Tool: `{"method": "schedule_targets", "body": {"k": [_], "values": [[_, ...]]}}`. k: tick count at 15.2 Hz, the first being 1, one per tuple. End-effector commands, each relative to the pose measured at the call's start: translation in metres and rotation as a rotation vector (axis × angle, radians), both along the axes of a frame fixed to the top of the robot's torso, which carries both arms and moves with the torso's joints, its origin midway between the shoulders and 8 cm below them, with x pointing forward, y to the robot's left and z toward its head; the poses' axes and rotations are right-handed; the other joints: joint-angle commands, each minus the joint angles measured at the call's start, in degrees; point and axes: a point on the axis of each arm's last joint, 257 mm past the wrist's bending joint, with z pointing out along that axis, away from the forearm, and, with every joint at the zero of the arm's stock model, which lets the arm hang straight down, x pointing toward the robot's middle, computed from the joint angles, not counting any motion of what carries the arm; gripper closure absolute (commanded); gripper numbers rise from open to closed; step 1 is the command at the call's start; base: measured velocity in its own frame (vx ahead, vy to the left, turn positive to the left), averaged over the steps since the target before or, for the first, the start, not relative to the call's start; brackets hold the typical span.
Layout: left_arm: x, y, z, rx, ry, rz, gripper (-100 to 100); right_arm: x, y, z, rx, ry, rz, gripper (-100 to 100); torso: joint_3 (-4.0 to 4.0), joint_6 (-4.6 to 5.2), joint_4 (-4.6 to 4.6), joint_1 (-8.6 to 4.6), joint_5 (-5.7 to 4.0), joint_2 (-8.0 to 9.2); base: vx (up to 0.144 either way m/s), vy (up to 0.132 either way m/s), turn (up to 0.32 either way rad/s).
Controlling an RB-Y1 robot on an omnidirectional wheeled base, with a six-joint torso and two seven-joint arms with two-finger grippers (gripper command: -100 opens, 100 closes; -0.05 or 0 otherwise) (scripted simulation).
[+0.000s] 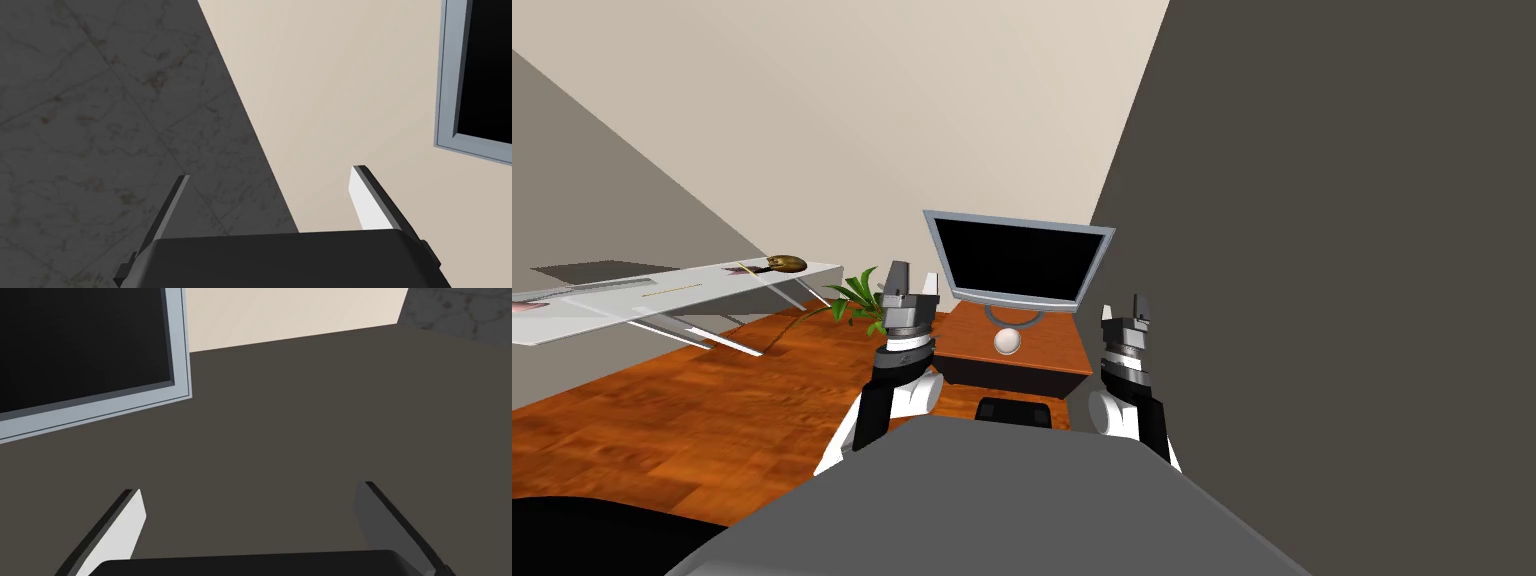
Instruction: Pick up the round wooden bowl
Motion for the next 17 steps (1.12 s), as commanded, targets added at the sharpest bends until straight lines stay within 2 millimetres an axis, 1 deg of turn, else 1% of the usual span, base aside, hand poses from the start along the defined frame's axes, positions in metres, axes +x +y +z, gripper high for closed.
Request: {"method": "schedule_targets", "body": {"k": [1, 4, 7, 8, 9, 10, 11, 12, 13, 14, 15, 16, 17], "values": [[0.005, -0.004, -0.004, 0.025, 0.02, -0.017, -100, 0.0, 0.0, 0.0, 0.0, 0.0, 0.0, 0, 0.0, 0.0, 0.0, 0.0, 0.0, 0.0, 0.0, 0.0, 0.0], [0.022, -0.009, -0.022, 0.068, 0.09, -0.052, -100, 0.0, 0.0, 0.0, 0.0, 0.0, 0.0, 0, 0.01, 0.01, 0.0, 0.0, 0.0, 0.02, -0.01, -0.008, -0.003], [0.048, -0.007, -0.052, 0.094, 0.198, -0.077, -100, 0.0, 0.0, 0.0, 0.0, 0.0, 0.0, 0, 0.02, 0.01, 0.0, -0.02, 0.0, 0.03, -0.015, -0.018, -0.02], [0.048, -0.007, -0.052, 0.094, 0.201, -0.077, -100, 0.0, 0.0, 0.0, 0.0, 0.0, 0.0, 0, 0.02, 0.01, 0.0, -0.04, 0.0, 0.04, -0.012, -0.019, -0.018], [0.058, -0.004, -0.065, 0.096, 0.246, -0.081, -100, 0.0, 0.0, 0.0, 0.0, 0.0, 0.0, 0, 0.02, 0.0, 0.01, -0.05, -0.01, 0.04, -0.006, -0.018, -0.018], [0.058, -0.004, -0.065, 0.096, 0.246, -0.081, -100, 0.0, 0.0, 0.0, 0.0, 0.0, 0.0, 0, 0.01, 0.01, 0.0, -0.05, -0.01, 0.03, -0.003, -0.015, -0.019], [0.069, 0.0, -0.079, 0.097, 0.294, -0.082, -100, 0.0, 0.0, 0.0, 0.0, 0.0, 0.0, 0, 0.01, 0.01, 0.0, -0.05, -0.01, 0.01, -0.003, -0.017, -0.028], [0.069, 0.0, -0.079, 0.097, 0.294, -0.082, -100, 0.0, 0.0, 0.0, 0.0, 0.0, 0.0, 0, -0.01, 0.02, 0.0, -0.05, 0.0, -0.01, -0.002, -0.016, -0.026], [0.079, 0.004, -0.094, 0.095, 0.34, -0.083, -100, 0.0, 0.0, 0.0, 0.0, 0.0, 0.0, 0, -0.01, 0.01, 0.0, -0.05, -0.01, -0.01, 0.0, -0.018, -0.037], [0.08, 0.004, -0.095, 0.094, 0.346, -0.082, -100, 0.0, 0.0, 0.0, 0.0, 0.0, 0.0, 0, -0.01, 0.0, -0.01, -0.06, -0.01, -0.01, -0.001, -0.017, -0.026], [0.09, 0.009, -0.11, 0.09, 0.393, -0.081, -100, 0.0, 0.0, 0.0, 0.0, 0.0, 0.0, 0, -0.01, 0.01, 0.0, -0.06, -0.01, -0.01, -0.002, -0.02, -0.04], [0.091, 0.01, -0.112, 0.089, 0.401, -0.08, -100, 0.0, 0.0, 0.0, 0.0, 0.0, 0.0, 0, -0.01, 0.01, -0.01, -0.07, -0.01, -0.01, -0.001, -0.018, -0.031], [0.102, 0.016, -0.129, 0.081, 0.454, -0.076, -100, 0.0, 0.0, 0.0, 0.0, 0.0, 0.0, 0, -0.01, 0.01, -0.01, -0.07, -0.01, -0.02, 0.002, -0.02, -0.044]]}}
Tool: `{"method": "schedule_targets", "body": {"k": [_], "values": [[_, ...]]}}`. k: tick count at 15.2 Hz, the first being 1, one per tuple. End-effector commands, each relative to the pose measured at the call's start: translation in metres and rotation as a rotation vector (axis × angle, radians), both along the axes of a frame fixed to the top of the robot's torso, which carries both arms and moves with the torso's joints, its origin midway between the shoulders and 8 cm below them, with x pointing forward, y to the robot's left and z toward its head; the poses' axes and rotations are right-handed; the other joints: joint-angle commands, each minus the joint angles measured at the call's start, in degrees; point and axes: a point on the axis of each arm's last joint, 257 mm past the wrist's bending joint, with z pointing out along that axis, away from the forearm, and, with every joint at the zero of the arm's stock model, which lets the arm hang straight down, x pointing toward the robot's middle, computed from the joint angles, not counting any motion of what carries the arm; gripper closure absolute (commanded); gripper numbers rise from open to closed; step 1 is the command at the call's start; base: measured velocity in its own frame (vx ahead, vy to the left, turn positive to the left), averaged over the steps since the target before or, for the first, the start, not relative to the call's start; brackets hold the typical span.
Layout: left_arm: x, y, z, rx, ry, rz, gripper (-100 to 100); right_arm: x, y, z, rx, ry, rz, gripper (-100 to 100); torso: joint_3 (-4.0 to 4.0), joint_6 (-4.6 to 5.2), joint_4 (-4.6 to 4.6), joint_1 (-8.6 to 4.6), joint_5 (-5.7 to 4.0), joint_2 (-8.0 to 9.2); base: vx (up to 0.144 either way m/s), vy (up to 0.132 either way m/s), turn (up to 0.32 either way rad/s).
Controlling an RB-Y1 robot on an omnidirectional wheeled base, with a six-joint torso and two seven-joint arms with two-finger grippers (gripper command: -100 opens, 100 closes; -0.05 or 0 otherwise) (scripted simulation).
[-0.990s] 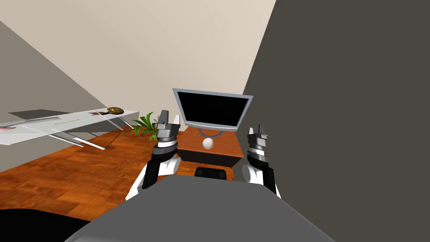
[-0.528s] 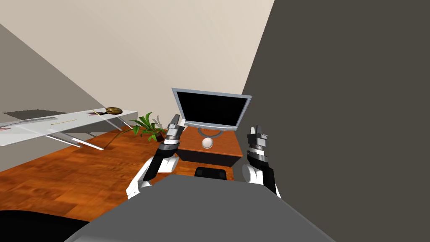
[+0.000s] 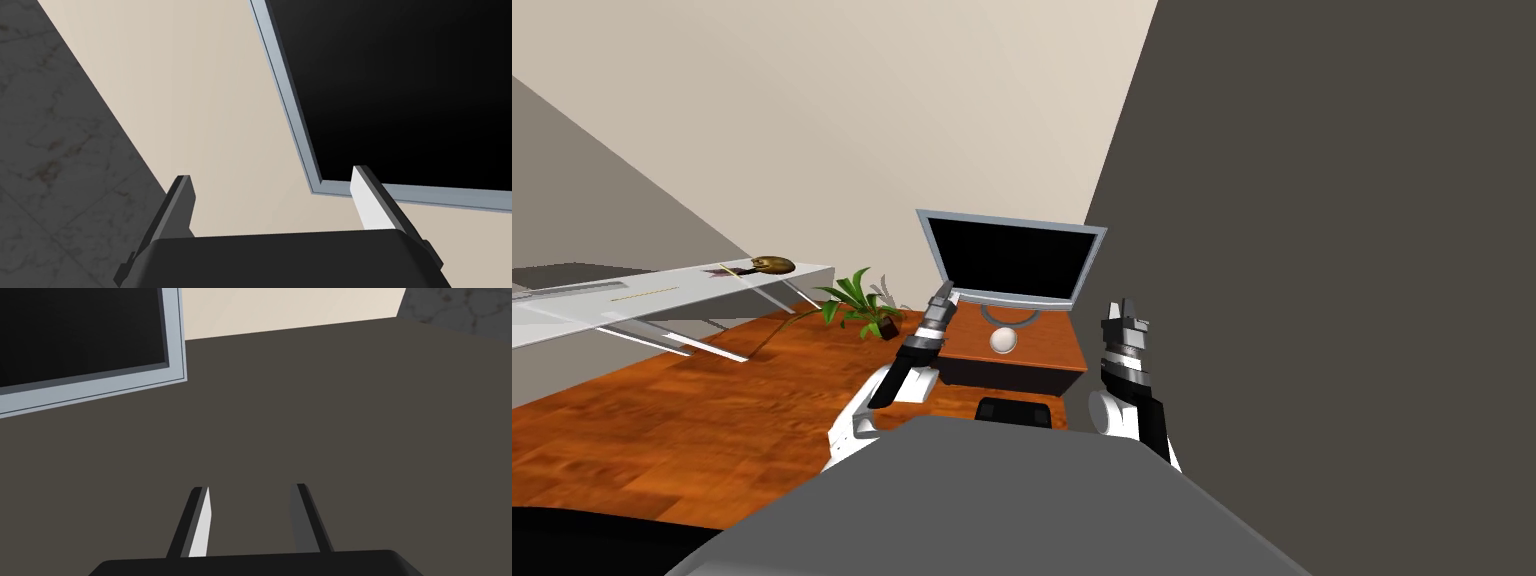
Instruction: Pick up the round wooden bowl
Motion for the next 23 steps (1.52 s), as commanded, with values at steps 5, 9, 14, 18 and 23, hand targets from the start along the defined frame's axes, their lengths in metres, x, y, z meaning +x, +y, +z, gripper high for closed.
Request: {"method": "schedule_targets", "body": {"k": [5, 9, 14, 18, 23], "values": [[0.03, 0.02, -0.057, -0.021, 0.175, 0.032, -100, 0.0, 0.0, 0.0, 0.0, 0.0, 0.0, 0, -0.01, -0.01, 0.0, 0.0, 0.0, -0.02, 0.006, -0.019, -0.042], [0.047, 0.037, -0.097, -0.045, 0.289, 0.061, -100, 0.0, 0.0, 0.0, 0.0, 0.0, 0.0, 0, -0.01, -0.01, 0.0, -0.02, 0.0, -0.01, 0.004, -0.02, -0.041], [0.06, 0.054, -0.14, -0.079, 0.41, 0.098, -100, 0.0, 0.0, 0.0, 0.0, 0.0, 0.0, 0, -0.01, 0.0, 0.0, 0.0, 0.0, -0.02, 0.005, -0.017, -0.044], [0.065, 0.065, -0.169, -0.102, 0.496, 0.128, -100, 0.0, 0.0, 0.0, 0.0, 0.0, 0.0, 0, -0.02, 0.0, -0.01, -0.04, -0.01, -0.04, 0.01, -0.022, -0.05], [0.072, 0.086, -0.227, -0.171, 0.66, 0.185, -100, 0.0, 0.0, 0.0, 0.0, 0.0, 0.0, 0, -0.02, 0.0, -0.01, -0.03, -0.01, -0.03, 0.009, -0.022, -0.06]]}}
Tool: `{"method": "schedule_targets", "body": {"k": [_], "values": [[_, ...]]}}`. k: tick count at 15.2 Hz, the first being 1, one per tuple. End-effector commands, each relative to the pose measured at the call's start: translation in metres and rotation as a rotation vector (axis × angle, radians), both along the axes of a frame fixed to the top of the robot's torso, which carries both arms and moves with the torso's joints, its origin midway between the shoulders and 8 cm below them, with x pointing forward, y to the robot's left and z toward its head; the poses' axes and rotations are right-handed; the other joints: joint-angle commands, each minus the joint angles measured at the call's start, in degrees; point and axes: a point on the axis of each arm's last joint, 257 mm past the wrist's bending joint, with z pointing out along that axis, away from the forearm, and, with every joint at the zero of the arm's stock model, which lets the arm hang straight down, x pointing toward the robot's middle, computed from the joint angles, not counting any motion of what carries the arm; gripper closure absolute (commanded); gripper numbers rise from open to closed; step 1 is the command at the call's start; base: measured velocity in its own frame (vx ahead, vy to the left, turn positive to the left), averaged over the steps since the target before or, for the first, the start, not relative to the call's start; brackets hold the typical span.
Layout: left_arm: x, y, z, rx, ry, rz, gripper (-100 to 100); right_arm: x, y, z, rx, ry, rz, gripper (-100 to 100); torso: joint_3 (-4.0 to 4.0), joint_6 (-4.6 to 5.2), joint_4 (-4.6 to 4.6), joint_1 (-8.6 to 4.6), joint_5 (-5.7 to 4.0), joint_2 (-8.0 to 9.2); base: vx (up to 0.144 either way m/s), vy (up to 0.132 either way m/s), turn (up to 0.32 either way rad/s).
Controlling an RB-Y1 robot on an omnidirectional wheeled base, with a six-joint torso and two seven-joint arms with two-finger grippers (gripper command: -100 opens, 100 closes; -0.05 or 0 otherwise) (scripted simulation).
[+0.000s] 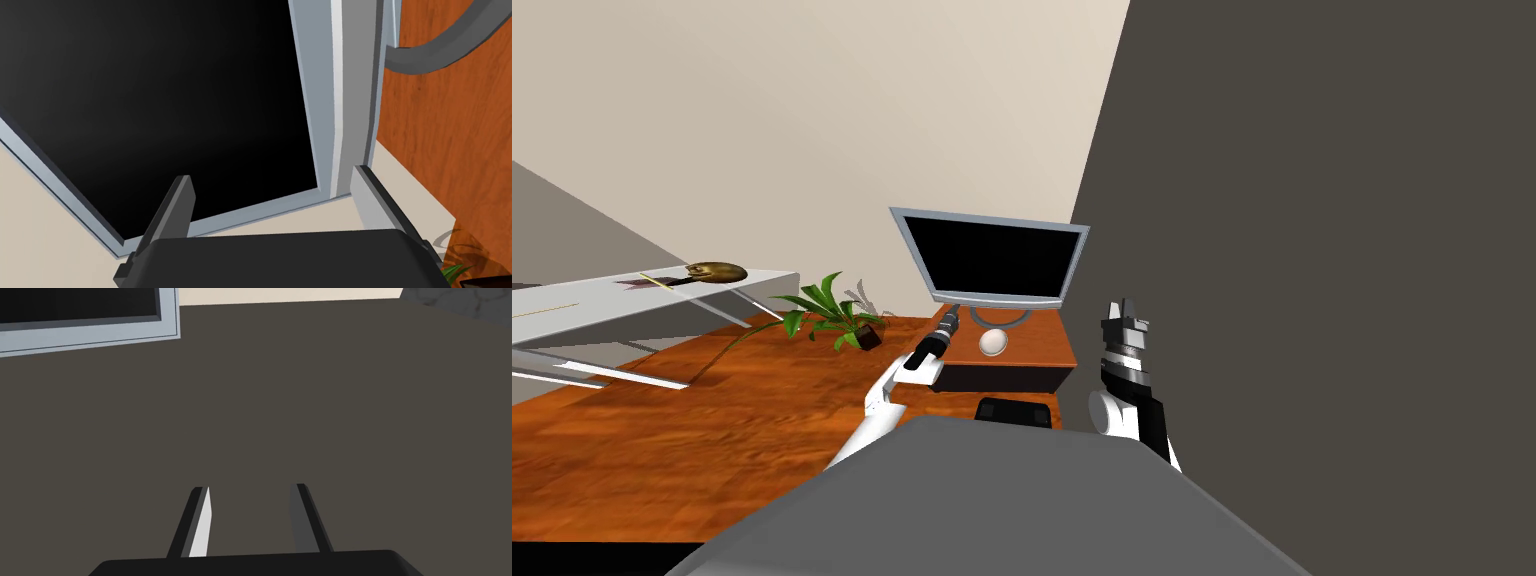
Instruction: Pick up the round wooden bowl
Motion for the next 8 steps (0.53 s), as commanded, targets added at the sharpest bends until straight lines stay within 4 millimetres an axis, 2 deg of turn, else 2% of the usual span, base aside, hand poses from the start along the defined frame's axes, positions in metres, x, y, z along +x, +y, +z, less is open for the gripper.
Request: {"method": "schedule_targets", "body": {"k": [1, 3, 4, 5, 6, 7, 8], "values": [[-0.002, 0.007, -0.028, -0.022, 0.073, 0.027, -100, 0.0, 0.0, 0.0, 0.0, 0.0, 0.0, 0, 0.0, 0.0, 0.0, 0.0, 0.0, 0.0, 0.009, -0.022, -0.063], [-0.003, 0.013, -0.05, -0.046, 0.132, 0.052, -100, 0.0, 0.0, 0.0, 0.0, 0.0, 0.0, 0, 0.0, 0.0, 0.0, -0.02, 0.0, 0.0, 0.013, -0.026, -0.066], [-0.004, 0.013, -0.051, -0.047, 0.137, 0.053, -100, 0.0, 0.0, 0.0, 0.0, 0.0, 0.0, 0, -0.01, -0.01, 0.0, -0.02, 0.0, -0.01, 0.013, -0.016, -0.02], [-0.004, 0.018, -0.07, -0.071, 0.185, 0.075, -100, 0.0, 0.0, 0.0, 0.0, 0.0, 0.0, 0, 0.0, -0.02, 0.0, 0.01, 0.0, -0.01, 0.013, -0.014, -0.058], [-0.006, 0.019, -0.074, -0.072, 0.2, 0.079, -100, 0.0, 0.0, 0.0, 0.0, 0.0, 0.0, 0, 0.0, 0.0, 0.0, 0.02, 0.0, -0.01, 0.012, -0.015, -0.06], [-0.007, 0.021, -0.091, -0.096, 0.242, 0.099, -100, 0.0, 0.0, 0.0, 0.0, 0.0, 0.0, 0, -0.01, 0.0, 0.0, 0.02, 0.0, -0.01, 0.015, -0.021, -0.075], [-0.01, 0.023, -0.096, -0.098, 0.262, 0.105, -100, 0.0, 0.0, 0.0, 0.0, 0.0, 0.0, 0, -0.01, -0.01, -0.01, 0.02, 0.0, -0.02, 0.017, -0.02, -0.063]]}}
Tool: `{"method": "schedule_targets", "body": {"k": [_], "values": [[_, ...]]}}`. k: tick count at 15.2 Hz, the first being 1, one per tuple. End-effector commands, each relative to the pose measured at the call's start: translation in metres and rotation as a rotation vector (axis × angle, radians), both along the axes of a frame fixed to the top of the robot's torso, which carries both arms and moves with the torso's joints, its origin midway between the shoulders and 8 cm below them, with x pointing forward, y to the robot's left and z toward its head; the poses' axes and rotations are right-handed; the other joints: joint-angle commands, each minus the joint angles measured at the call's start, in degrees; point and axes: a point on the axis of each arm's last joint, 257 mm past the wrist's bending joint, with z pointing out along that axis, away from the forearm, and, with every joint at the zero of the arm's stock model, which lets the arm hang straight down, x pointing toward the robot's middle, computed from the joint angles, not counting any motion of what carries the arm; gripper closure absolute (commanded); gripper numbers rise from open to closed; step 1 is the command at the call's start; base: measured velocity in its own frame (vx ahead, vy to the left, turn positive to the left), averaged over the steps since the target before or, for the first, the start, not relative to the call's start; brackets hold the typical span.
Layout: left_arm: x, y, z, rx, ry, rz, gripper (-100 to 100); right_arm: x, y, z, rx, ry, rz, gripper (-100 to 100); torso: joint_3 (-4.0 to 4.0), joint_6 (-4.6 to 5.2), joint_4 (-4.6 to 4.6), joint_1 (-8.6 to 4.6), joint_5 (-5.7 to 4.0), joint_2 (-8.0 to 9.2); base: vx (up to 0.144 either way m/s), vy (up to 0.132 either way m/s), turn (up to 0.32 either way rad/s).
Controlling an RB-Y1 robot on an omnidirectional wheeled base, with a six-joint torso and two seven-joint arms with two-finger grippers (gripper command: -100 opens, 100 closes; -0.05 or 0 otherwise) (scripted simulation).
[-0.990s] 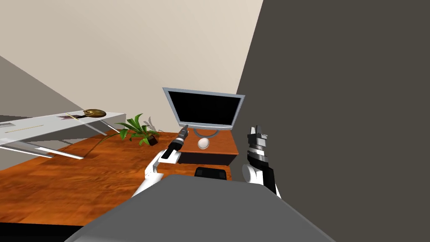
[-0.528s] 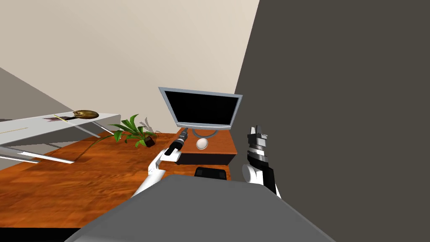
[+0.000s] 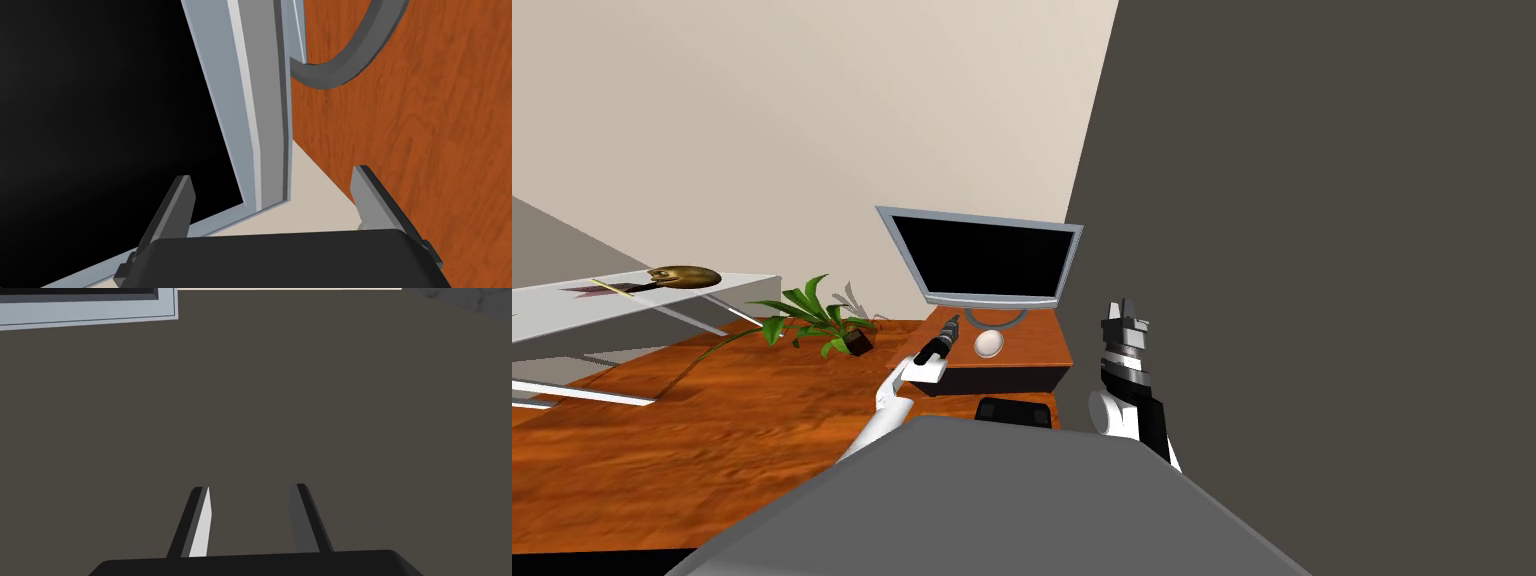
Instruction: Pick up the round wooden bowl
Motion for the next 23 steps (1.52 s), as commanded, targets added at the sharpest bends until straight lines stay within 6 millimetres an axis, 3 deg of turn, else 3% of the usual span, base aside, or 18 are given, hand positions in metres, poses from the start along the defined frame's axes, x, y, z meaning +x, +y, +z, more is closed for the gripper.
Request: {"method": "schedule_targets", "body": {"k": [1, 2, 3, 4, 6, 7, 8, 11, 12, 17, 18, 20, 23], "values": [[-0.002, 0.002, -0.011, -0.012, 0.034, 0.013, -100, 0.0, 0.0, 0.0, 0.0, 0.0, 0.0, 0, 0.0, 0.0, 0.0, 0.0, 0.0, 0.0, 0.013, -0.012, -0.018], [-0.006, 0.004, -0.03, -0.038, 0.084, 0.036, -100, 0.0, 0.0, 0.0, 0.0, 0.0, 0.0, 0, 0.01, -0.01, 0.0, 0.02, 0.0, 0.01, 0.017, -0.015, -0.048], [-0.007, 0.005, -0.032, -0.039, 0.095, 0.039, -100, 0.0, 0.0, 0.0, 0.0, 0.0, 0.0, 0, 0.0, 0.01, 0.0, 0.01, 0.0, 0.0, 0.015, -0.016, -0.061], [-0.01, 0.005, -0.048, -0.064, 0.136, 0.058, -100, 0.0, 0.0, 0.0, 0.0, 0.0, 0.0, 0, 0.0, 0.01, 0.0, 0.01, 0.0, 0.0, 0.012, -0.021, -0.092], [-0.013, 0.006, -0.053, -0.066, 0.154, 0.063, -100, 0.0, 0.0, 0.0, 0.0, 0.0, 0.0, 0, 0.01, 0.0, 0.0, -0.01, 0.0, 0.01, 0.011, -0.018, -0.042], [-0.018, 0.006, -0.071, -0.093, 0.206, 0.085, -100, 0.0, 0.0, 0.0, 0.0, 0.0, 0.0, 0, 0.01, -0.01, 0.01, 0.01, 0.0, 0.02, 0.009, -0.016, -0.038], [-0.019, 0.006, -0.072, -0.093, 0.212, 0.087, -100, 0.0, 0.0, 0.0, 0.0, 0.0, 0.0, 0, 0.01, 0.01, 0.01, 0.0, 0.0, 0.02, 0.011, -0.018, -0.058], [-0.032, 0.002, -0.106, -0.147, 0.314, 0.128, -100, 0.0, 0.0, 0.0, 0.0, 0.0, 0.0, 0, 0.0, 0.0, 0.0, -0.01, 0.0, 0.0, 0.017, -0.019, -0.075], [-0.034, 0.002, -0.108, -0.148, 0.322, 0.13, -100, 0.0, 0.0, 0.0, 0.0, 0.0, 0.0, 0, 0.0, 0.01, 0.0, -0.01, 0.0, 0.0, 0.016, -0.016, -0.055], [-0.058, -0.013, -0.153, -0.224, 0.47, 0.181, -100, 0.0, 0.0, 0.0, 0.0, 0.0, 0.0, 0, 0.0, 0.0, 0.0, 0.0, -0.01, 0.0, 0.016, -0.016, -0.063], [-0.058, -0.013, -0.153, -0.224, 0.47, 0.181, -100, 0.0, 0.0, 0.0, 0.0, 0.0, 0.0, 0, 0.0, 0.01, 0.0, 0.0, 0.0, 0.0, 0.015, -0.013, -0.049], [-0.073, -0.027, -0.176, -0.268, 0.551, 0.203, -100, 0.0, 0.0, 0.0, 0.0, 0.0, 0.0, 0, 0.01, 0.0, 0.0, 0.0, 0.0, 0.01, 0.02, -0.015, -0.079], [-0.081, -0.035, -0.186, -0.289, 0.59, 0.213, -100, 0.0, 0.0, 0.0, 0.0, 0.0, 0.0, 0, 0.0, 0.0, 0.0, -0.01, 0.0, -0.01, 0.019, -0.014, -0.055]]}}
